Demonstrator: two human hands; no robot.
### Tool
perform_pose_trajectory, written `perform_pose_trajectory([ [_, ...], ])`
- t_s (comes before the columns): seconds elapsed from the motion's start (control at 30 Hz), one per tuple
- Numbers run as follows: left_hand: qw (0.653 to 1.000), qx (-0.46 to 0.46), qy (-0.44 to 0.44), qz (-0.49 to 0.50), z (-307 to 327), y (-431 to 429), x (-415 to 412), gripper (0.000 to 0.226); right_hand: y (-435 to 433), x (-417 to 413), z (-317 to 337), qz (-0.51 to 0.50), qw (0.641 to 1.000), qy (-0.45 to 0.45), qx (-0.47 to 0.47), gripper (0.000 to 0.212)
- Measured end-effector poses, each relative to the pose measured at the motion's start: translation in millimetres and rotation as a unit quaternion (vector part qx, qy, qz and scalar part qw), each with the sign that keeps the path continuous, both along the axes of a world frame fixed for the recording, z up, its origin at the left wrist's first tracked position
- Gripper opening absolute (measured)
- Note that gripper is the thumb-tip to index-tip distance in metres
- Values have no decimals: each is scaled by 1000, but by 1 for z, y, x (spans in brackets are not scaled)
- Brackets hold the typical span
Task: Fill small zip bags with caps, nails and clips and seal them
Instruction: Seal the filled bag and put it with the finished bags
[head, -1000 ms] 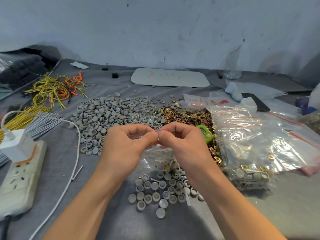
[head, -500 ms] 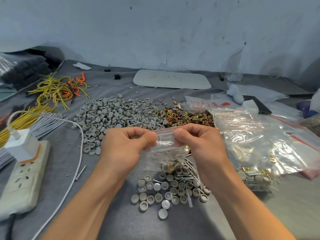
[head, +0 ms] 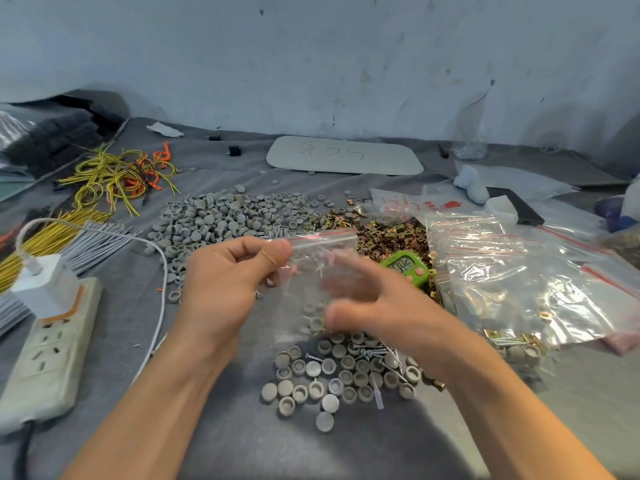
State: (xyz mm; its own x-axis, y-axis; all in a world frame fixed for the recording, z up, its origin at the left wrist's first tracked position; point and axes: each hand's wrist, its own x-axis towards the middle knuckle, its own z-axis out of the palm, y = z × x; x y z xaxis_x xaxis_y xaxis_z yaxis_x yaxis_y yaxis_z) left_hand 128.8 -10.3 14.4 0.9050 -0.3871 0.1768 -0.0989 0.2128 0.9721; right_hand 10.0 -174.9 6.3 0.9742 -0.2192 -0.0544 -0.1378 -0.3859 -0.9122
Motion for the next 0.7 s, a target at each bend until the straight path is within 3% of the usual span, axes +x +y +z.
perform_pose_trajectory([
  [0.07,999,-12,31,-15,1,-2,1,19,6,3,-8,-3,988,27,-154,36],
  [0.1,999,-11,48,-15,0,-3,0,20,9,6,-9,-27,988,17,-151,21],
  [0.13,998,0,63,-20,-1,-3,0,26,8,7,-10,-51,993,6,-111,21],
  [0.23,988,105,74,-89,-2,1,-1,56,2,9,-4,-128,982,-26,136,26],
  [0.3,971,219,16,-89,-6,0,-4,39,2,8,-4,-127,976,-13,178,28],
  [0.37,959,278,-44,-21,-10,-6,-5,8,6,8,-7,-67,989,42,121,42],
  [0.43,967,249,-41,35,-14,-9,-2,9,9,5,-8,28,996,70,44,62],
  [0.53,993,79,48,79,-12,-9,6,13,18,3,-8,107,987,29,-115,72],
  [0.63,984,-72,135,95,-5,-12,10,8,33,15,-14,71,983,1,-171,42],
  [0.7,981,-63,150,104,-4,-12,13,13,36,23,-16,49,993,-7,-104,20],
])
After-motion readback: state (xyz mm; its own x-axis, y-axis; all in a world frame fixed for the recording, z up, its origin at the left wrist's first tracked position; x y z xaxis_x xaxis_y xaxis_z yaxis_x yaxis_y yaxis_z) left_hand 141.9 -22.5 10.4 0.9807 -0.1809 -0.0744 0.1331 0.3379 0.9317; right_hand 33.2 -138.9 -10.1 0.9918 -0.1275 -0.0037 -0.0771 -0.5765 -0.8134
